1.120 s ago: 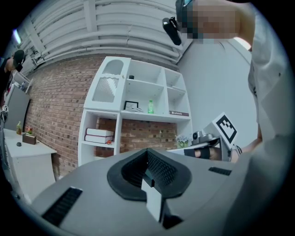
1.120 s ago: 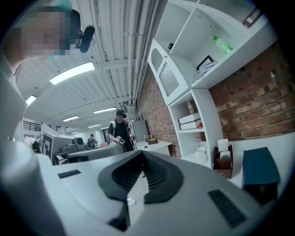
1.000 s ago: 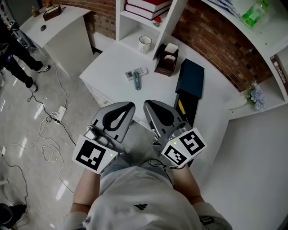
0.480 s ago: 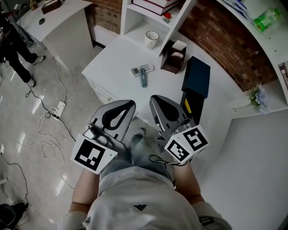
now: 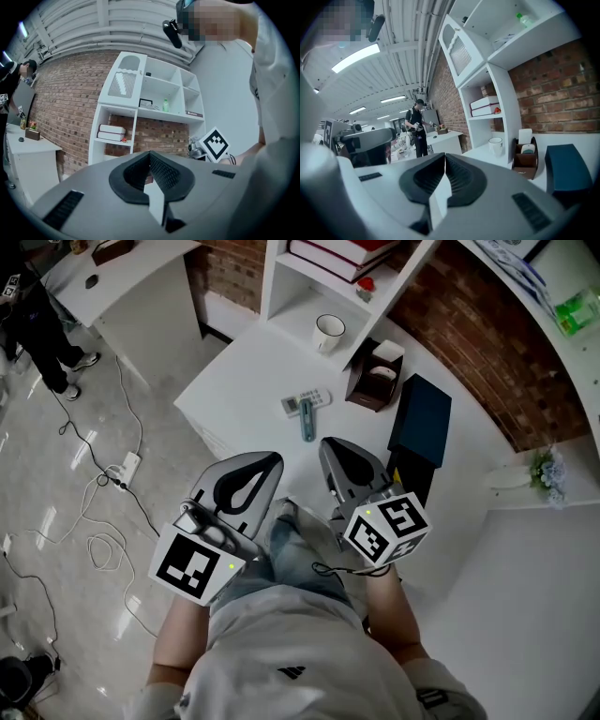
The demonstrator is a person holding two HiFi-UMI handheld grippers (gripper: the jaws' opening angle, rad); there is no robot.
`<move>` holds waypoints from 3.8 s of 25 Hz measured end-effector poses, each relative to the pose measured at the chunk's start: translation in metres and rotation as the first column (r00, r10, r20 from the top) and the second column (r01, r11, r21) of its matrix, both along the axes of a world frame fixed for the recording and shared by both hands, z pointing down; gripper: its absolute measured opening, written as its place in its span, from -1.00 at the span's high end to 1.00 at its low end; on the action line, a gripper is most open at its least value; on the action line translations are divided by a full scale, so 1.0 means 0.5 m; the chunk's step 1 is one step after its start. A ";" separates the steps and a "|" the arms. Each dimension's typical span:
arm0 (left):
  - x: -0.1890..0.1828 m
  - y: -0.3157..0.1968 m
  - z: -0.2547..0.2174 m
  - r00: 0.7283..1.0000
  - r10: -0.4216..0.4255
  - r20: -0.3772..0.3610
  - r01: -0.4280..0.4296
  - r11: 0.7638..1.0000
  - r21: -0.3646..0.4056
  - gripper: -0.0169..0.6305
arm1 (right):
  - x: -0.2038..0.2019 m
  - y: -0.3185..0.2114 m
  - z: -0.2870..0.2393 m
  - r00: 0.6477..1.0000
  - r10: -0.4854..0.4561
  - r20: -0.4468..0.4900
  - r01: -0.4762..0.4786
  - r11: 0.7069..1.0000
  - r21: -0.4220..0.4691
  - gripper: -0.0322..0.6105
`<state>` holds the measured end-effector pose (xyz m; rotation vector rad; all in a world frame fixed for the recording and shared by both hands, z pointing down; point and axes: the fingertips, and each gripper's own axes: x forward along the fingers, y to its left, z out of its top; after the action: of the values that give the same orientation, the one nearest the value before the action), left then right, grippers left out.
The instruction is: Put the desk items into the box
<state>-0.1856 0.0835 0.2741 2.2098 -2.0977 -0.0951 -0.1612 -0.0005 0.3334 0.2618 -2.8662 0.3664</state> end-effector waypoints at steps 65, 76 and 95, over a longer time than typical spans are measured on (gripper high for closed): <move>-0.206 -0.112 0.104 0.987 -0.129 -0.101 0.119 0.988 -0.098 0.91 | -0.159 -0.165 0.392 0.874 -0.001 -0.487 -0.075 0.988 -0.138 0.56; -0.144 -0.122 0.071 0.997 -0.034 -0.074 0.029 0.998 -0.062 0.91 | -0.110 -0.170 0.251 0.934 0.077 -0.349 -0.123 0.986 -0.113 0.56; 0.052 -0.098 0.022 0.983 0.179 -0.050 -0.179 0.984 0.005 0.91 | 0.137 -0.159 0.127 0.925 0.311 -0.218 -0.330 0.943 -0.052 0.56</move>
<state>-0.1596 0.0346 0.2850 2.3580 -1.8638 -0.1363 -0.0929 -0.0799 0.3971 0.7145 -2.5915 0.4922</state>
